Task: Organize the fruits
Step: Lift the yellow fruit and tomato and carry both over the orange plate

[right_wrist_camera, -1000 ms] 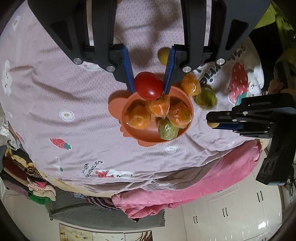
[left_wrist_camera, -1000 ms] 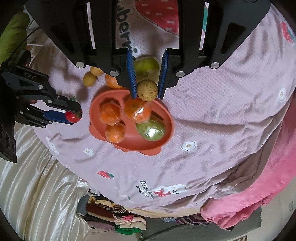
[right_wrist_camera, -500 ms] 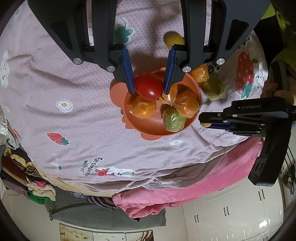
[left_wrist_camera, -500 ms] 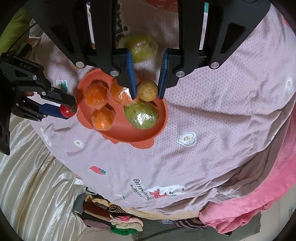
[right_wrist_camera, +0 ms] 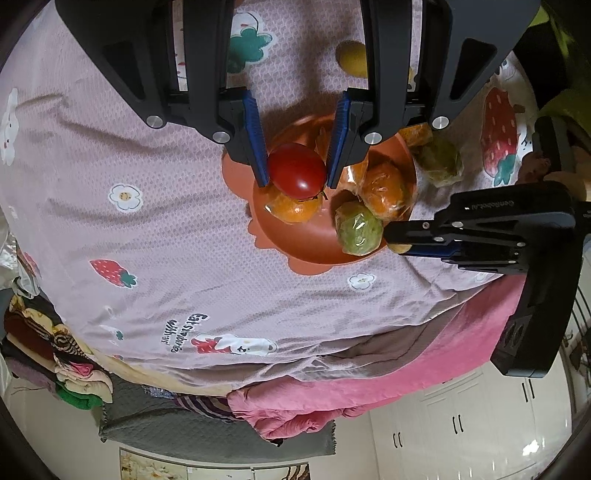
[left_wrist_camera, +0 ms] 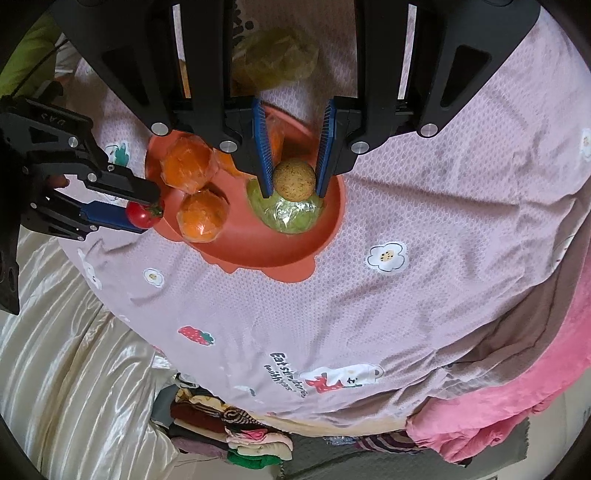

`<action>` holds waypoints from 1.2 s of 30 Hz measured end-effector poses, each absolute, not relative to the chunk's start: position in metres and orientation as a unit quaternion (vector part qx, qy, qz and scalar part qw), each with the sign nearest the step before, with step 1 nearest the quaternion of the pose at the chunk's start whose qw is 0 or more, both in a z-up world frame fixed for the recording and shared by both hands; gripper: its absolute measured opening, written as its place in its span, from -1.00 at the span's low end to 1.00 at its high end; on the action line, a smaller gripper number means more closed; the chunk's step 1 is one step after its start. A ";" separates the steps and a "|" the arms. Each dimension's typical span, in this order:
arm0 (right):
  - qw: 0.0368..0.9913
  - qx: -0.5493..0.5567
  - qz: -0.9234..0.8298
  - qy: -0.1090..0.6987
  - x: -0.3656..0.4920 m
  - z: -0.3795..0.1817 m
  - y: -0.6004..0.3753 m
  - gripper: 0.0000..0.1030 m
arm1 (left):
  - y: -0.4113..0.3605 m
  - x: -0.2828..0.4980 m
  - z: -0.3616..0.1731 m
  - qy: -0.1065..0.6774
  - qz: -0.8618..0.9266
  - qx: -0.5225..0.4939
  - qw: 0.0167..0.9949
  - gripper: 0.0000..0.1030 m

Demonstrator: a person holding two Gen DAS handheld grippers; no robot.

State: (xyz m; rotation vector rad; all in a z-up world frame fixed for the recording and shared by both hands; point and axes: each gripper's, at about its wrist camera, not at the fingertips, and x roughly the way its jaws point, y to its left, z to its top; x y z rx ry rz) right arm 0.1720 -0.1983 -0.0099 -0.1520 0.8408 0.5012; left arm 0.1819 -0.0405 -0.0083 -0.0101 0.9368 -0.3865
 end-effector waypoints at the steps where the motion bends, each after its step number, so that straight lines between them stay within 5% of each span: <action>1: 0.880 -0.074 0.240 0.404 0.173 -0.010 -0.198 -0.41 | -0.041 0.183 -0.009 0.448 -0.185 -0.005 0.874 -0.69; 36: 0.878 -0.061 0.239 0.411 0.177 -0.018 -0.195 -0.35 | -0.044 0.186 -0.012 0.446 -0.183 0.000 0.876 -0.69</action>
